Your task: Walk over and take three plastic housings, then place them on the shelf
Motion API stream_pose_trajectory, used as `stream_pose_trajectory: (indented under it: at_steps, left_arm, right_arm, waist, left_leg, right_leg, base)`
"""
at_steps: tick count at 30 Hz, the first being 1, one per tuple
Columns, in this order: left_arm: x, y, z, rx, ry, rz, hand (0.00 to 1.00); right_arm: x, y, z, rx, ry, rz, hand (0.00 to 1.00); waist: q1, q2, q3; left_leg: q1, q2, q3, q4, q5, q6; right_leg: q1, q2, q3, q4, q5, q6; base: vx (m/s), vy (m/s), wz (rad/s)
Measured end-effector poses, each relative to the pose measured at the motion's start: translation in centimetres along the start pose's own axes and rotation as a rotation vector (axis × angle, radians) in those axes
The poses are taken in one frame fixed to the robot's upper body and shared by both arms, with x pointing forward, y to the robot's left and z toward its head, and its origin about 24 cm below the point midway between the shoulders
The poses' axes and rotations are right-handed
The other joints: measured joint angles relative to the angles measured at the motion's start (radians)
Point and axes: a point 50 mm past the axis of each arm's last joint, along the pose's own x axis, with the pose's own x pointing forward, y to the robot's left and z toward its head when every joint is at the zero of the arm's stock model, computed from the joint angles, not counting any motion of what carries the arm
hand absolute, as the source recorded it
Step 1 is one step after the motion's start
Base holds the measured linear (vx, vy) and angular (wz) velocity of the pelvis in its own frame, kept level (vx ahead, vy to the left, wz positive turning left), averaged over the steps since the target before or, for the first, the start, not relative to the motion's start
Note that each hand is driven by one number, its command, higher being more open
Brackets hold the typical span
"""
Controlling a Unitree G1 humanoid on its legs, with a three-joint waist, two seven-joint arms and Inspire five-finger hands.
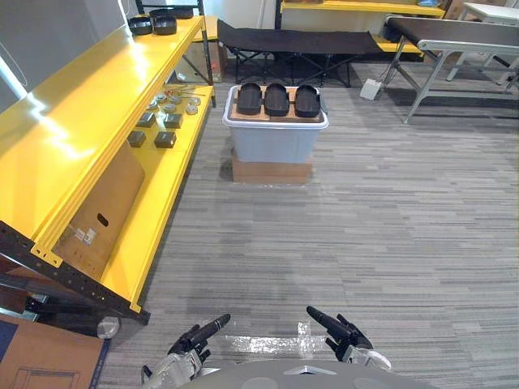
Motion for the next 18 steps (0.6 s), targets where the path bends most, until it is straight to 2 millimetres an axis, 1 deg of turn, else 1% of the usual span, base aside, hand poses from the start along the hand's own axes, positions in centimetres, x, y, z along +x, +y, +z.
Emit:
stream_pose_trajectory:
  at_steps: [2, 3, 4, 5, 6, 7, 8, 9, 10, 11, 12, 13, 14, 15, 16, 17, 18]
  left_arm:
    - [0.0, 0.1, 0.0, 0.001, -0.008, 0.016, 1.00]
    - [0.0, 0.0, 0.0, 0.002, -0.009, 0.017, 1.00]
    - [0.0, 0.0, 0.0, 0.017, -0.010, 0.018, 1.00]
    - [0.0, 0.1, 0.1, 0.025, -0.013, 0.020, 1.00]
    - [0.0, 0.1, 0.4, 0.033, -0.026, 0.024, 1.00]
    - [0.0, 0.1, 0.6, 0.032, -0.034, 0.029, 1.00]
    - [0.0, 0.0, 0.9, 0.032, -0.057, 0.042, 1.00]
    - [0.0, 0.1, 0.9, 0.036, -0.060, 0.050, 1.00]
    - [0.0, 0.2, 1.2, 0.033, -0.063, 0.057, 1.00]
    - [0.0, 0.1, 1.5, 0.034, -0.070, 0.055, 1.00]
    - [0.1, 0.0, 1.7, 0.038, -0.070, 0.053, 1.00]
    - [0.2, -0.2, 1.8, 0.041, -0.068, 0.051, 1.00]
    - [0.3, -0.1, 1.8, 0.047, -0.058, 0.053, 1.00]
    - [0.2, 0.2, 2.0, 0.044, -0.061, 0.059, 1.00]
    - [0.3, 0.2, 2.2, 0.038, -0.070, 0.057, 1.00]
    - [0.2, 0.4, 2.5, 0.028, -0.078, 0.057, 1.00]
    - [0.2, 0.4, 2.4, 0.030, -0.077, 0.054, 1.00]
  right_arm:
    - [-0.1, -0.1, -0.1, -0.002, -0.006, -0.007, 1.00]
    - [-0.1, -0.1, -0.1, -0.002, -0.008, -0.009, 1.00]
    - [0.0, -0.1, 0.1, -0.003, -0.019, -0.011, 1.00]
    - [0.0, -0.1, 0.3, -0.004, -0.026, -0.014, 1.00]
    - [0.0, -0.2, 0.5, -0.003, -0.039, -0.026, 1.00]
    - [0.0, -0.2, 0.6, -0.004, -0.046, -0.029, 1.00]
    - [0.0, -0.4, 1.3, -0.018, -0.071, -0.030, 1.00]
    - [0.0, -0.4, 1.5, -0.021, -0.079, -0.027, 1.00]
    - [0.0, -0.5, 1.3, -0.024, -0.072, -0.030, 1.00]
    - [0.0, -0.4, 0.8, -0.027, -0.058, -0.030, 1.00]
    - [0.0, -0.4, 0.9, -0.025, -0.056, -0.028, 1.00]
    - [0.0, -0.4, 1.1, -0.024, -0.058, -0.030, 1.00]
    - [0.1, -0.2, 1.3, -0.025, -0.062, -0.027, 1.00]
    - [0.1, -0.1, 1.2, -0.023, -0.063, -0.023, 1.00]
    - [0.1, -0.1, 1.1, -0.022, -0.061, -0.023, 1.00]
    - [0.1, -0.1, 1.1, -0.019, -0.060, -0.026, 1.00]
    - [-0.1, -0.7, 0.8, -0.012, -0.056, -0.043, 1.00]
  waist:
    - [0.001, -0.009, 0.005]
    - [0.001, -0.008, 0.006]
    - [0.000, -0.008, 0.006]
    - [0.000, -0.011, 0.007]
    - [-0.001, -0.016, 0.017]
    - [-0.004, -0.013, 0.026]
    - [0.000, -0.011, 0.050]
    - [-0.005, -0.001, 0.053]
    - [-0.013, 0.003, 0.059]
    - [-0.012, -0.002, 0.069]
    - [-0.013, 0.000, 0.079]
    - [-0.015, 0.000, 0.086]
    - [-0.021, -0.002, 0.092]
    - [-0.025, -0.016, 0.094]
    - [-0.025, -0.026, 0.096]
    - [-0.024, -0.040, 0.102]
    - [-0.027, -0.044, 0.102]
  left_leg:
    - [0.000, -0.001, 0.004, -0.003, 0.000, 0.003]
    - [-0.002, -0.002, 0.005, -0.002, -0.001, 0.005]
    - [-0.017, -0.008, 0.008, -0.002, -0.007, 0.014]
    - [-0.021, -0.013, 0.011, 0.001, -0.012, 0.022]
    - [-0.025, -0.022, 0.020, 0.001, -0.013, 0.031]
    - [-0.022, -0.027, 0.021, 0.001, -0.013, 0.043]
    - [-0.013, -0.023, 0.024, 0.002, -0.017, 0.061]
    - [-0.012, -0.018, 0.024, 0.007, -0.020, 0.064]
    - [-0.016, 0.002, 0.023, 0.033, -0.040, 0.060]
    - [-0.019, 0.024, 0.023, 0.062, -0.063, 0.052]
    - [-0.021, 0.044, 0.023, 0.079, -0.079, 0.045]
    - [-0.021, 0.059, 0.023, 0.088, -0.086, 0.041]
    - [-0.021, 0.083, 0.020, 0.101, -0.105, 0.027]
    - [-0.013, 0.094, 0.016, 0.107, -0.123, 0.013]
    - [-0.007, 0.094, 0.014, 0.114, -0.134, 0.006]
    - [0.012, 0.087, 0.004, 0.134, -0.167, -0.008]
    - [0.022, 0.081, -0.017, 0.180, -0.218, -0.017]
  right_leg:
    - [-0.006, -0.002, 0.005, 0.010, -0.005, 0.002]
    - [-0.013, -0.004, 0.006, 0.021, -0.013, -0.001]
    - [-0.071, -0.019, 0.009, 0.102, -0.061, -0.004]
    - [-0.097, -0.030, 0.008, 0.145, -0.085, 0.001]
    - [-0.145, -0.060, 0.000, 0.248, -0.124, 0.017]
    - [-0.169, -0.075, -0.014, 0.301, -0.134, 0.023]
    - [-0.248, -0.104, -0.053, 0.458, -0.138, 0.030]
    - [-0.264, -0.108, -0.073, 0.496, -0.140, 0.026]
    - [-0.270, -0.097, -0.093, 0.516, -0.149, 0.011]
    - [-0.278, -0.077, -0.088, 0.512, -0.162, -0.010]
    - [-0.293, -0.060, -0.086, 0.500, -0.167, -0.018]
    - [-0.305, -0.049, -0.086, 0.487, -0.167, -0.018]
    - [-0.341, -0.029, -0.087, 0.446, -0.154, -0.007]
    - [-0.376, -0.027, -0.089, 0.392, -0.134, 0.021]
    - [-0.388, -0.031, -0.088, 0.364, -0.124, 0.034]
    - [-0.392, -0.044, -0.080, 0.313, -0.110, 0.052]
    - [-0.401, -0.057, -0.050, 0.308, -0.105, 0.040]
  base:
    - [-0.07, 0.004, -0.06]
    - [-0.06, 0.022, -0.05]
    - [-0.05, 0.033, -0.04]
    - [-0.03, 0.057, 0.01]
    - [0.01, 0.046, 0.03]
    - [0.01, 0.070, -0.15]
    - [0.00, 0.059, -0.16]
    - [0.03, 0.070, -0.15]
    - [0.10, 0.026, -0.03]
    - [0.12, 0.002, -0.07]
    - [0.11, -0.033, -0.07]
    - [0.17, -0.057, -0.02]
    - [0.24, -0.089, 0.02]
    - [0.20, -0.073, 0.04]
    - [0.29, -0.133, 0.13]
    - [0.35, -0.176, 0.30]
    - [0.43, -0.226, 0.44]
